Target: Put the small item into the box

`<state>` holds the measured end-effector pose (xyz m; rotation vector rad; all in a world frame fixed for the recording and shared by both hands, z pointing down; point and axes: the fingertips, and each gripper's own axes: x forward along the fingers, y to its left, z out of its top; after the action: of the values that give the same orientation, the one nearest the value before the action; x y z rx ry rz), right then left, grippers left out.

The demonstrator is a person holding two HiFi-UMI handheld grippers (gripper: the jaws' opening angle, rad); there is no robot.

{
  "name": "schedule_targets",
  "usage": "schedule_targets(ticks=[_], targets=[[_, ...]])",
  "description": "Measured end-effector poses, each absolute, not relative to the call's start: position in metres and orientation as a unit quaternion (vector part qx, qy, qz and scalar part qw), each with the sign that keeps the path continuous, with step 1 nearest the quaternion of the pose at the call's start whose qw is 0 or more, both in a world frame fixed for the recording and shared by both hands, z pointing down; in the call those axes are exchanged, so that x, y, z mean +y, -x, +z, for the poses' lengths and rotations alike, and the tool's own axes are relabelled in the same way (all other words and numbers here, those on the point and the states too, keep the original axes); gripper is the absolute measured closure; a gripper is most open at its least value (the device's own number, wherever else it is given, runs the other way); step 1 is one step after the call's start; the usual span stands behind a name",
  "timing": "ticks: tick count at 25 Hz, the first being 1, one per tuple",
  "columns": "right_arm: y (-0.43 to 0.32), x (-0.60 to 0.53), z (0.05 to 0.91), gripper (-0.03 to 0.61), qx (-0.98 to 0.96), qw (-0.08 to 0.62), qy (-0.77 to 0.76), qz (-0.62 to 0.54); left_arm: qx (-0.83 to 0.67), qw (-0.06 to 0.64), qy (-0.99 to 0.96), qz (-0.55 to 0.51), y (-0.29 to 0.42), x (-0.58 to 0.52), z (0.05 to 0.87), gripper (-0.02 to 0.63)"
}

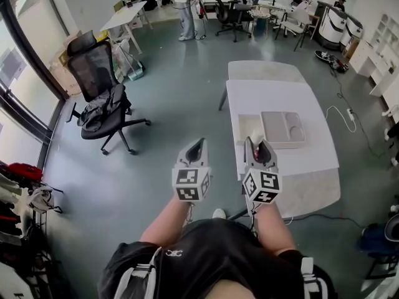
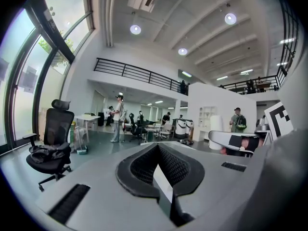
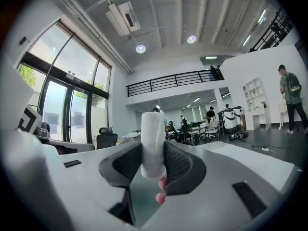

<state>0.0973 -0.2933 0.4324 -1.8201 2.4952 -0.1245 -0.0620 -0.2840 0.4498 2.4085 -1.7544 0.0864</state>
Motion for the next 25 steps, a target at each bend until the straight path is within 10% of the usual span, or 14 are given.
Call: schedule_targets(ticks=[25], targets=[[-0.132,-0.438,0.514,0.446,0.757,-0.074,0.641,-0.104,-0.544,0.108,-0.83,0.062,0.046,-0.406,0.474,0.609]])
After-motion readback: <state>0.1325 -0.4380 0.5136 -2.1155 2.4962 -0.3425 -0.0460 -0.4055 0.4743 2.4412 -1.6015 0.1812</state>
